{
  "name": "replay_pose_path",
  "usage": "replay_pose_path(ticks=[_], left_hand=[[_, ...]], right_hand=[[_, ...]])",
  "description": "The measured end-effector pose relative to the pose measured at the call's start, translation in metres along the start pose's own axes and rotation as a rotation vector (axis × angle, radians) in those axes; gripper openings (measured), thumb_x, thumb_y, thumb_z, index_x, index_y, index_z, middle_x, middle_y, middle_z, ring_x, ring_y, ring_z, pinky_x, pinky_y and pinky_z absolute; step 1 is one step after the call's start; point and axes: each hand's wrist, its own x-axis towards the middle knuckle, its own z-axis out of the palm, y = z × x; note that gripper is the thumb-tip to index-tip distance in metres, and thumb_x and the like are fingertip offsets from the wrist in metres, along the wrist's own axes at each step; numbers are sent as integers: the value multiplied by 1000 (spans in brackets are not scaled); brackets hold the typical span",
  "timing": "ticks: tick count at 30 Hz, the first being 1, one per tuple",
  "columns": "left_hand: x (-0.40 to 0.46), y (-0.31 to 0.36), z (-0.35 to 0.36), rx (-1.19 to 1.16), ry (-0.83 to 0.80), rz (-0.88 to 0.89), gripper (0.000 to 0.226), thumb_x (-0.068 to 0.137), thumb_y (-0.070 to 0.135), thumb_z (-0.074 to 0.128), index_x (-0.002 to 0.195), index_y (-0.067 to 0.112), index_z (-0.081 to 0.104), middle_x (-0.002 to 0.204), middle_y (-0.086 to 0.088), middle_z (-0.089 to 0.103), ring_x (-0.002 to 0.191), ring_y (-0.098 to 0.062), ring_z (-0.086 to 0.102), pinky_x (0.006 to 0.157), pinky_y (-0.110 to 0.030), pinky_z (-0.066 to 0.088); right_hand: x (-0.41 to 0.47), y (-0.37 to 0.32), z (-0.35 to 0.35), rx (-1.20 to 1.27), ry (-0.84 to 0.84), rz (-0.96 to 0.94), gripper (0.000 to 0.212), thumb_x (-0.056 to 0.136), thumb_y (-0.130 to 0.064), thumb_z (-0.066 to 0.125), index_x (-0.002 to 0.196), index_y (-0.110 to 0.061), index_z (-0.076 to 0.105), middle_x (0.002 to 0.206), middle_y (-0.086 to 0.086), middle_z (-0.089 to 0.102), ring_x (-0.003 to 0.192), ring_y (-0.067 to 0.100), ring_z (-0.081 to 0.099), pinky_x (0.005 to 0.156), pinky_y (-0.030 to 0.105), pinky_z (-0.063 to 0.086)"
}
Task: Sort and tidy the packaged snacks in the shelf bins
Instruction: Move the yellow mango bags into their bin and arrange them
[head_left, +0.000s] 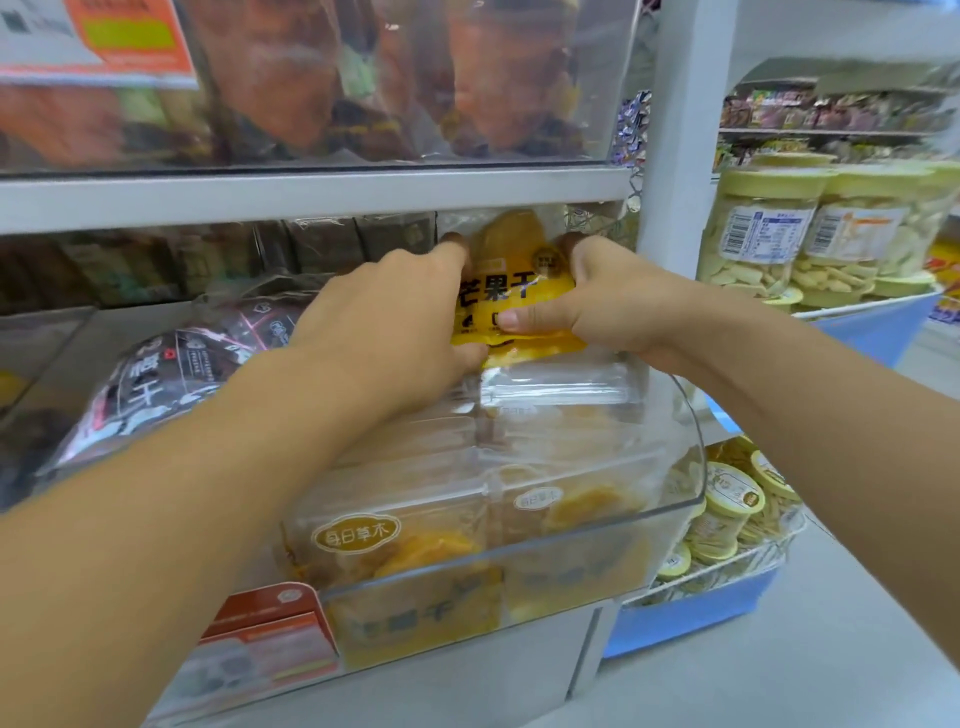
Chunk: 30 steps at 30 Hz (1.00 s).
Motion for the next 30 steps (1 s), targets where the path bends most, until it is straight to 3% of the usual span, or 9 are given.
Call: replay_pose_path(ticks=[2,4,9,12,16,19,24,27,30], left_hand=[[1,-2,-1,-36,-28,-13,74,77,67,71,133,27,44,119,-5,63,99,-33,63,80,-42,51],[2,-3,-1,-55,-37,-28,79,73,70,72,135,29,44,124,-3,64,105,-32,62,82,-42,51],[3,-2,1,15,-6,-19,63,85,62,66,135,31,45,118,-6,63,89,-29,57,72,-37,44],[3,-4,3,8,-27,4,52,89,60,62,131,34,48,117,-2,64,97,-30,62,71,-36,43],[1,-5,3,7,-51,16,41,91,63,56,126,41,51,107,3,66,89,-25,60,66,-34,41],[0,-5,2,-23,-66,23,38,92,63,55,125,45,51,105,5,64,88,-23,57,66,-34,40],[-1,-5,-4,-68,-90,43,30,97,57,51,124,45,51,96,9,56,87,-20,52,67,-35,38],[-3,-7,-5,-67,-127,98,30,100,53,47,127,44,50,94,9,54,86,-20,50,71,-37,43],[-3,-10,-10,-30,-193,139,36,101,53,42,137,46,45,116,7,58,105,-21,53,88,-43,49]], right_hand=[[0,-5,-1,-12,2,62,60,71,-36,89,109,-11,49,116,4,62,106,24,63,88,38,54],[3,-10,-2,36,-34,107,73,70,-30,90,125,-5,50,127,8,61,112,28,63,97,44,53],[7,-16,-5,223,-105,134,27,85,-1,75,109,-2,63,80,5,77,72,19,75,59,26,59],[8,-17,-4,108,-62,186,24,87,-9,76,106,-5,63,89,10,73,74,24,73,59,28,57],[10,-13,4,-100,-5,117,38,82,-20,82,113,-18,60,102,7,70,90,25,69,77,38,60],[3,-17,2,-144,22,129,41,80,-28,84,109,-15,57,102,4,66,93,23,65,82,36,57],[-10,-14,6,-403,136,59,38,88,-35,75,79,-17,43,77,1,49,67,15,48,53,28,35],[-10,-12,10,-376,162,9,36,89,-37,73,80,-15,46,75,1,50,71,20,50,54,30,36],[-12,-15,9,-268,180,21,33,95,-39,65,79,-13,53,72,2,51,68,21,52,55,30,39]])
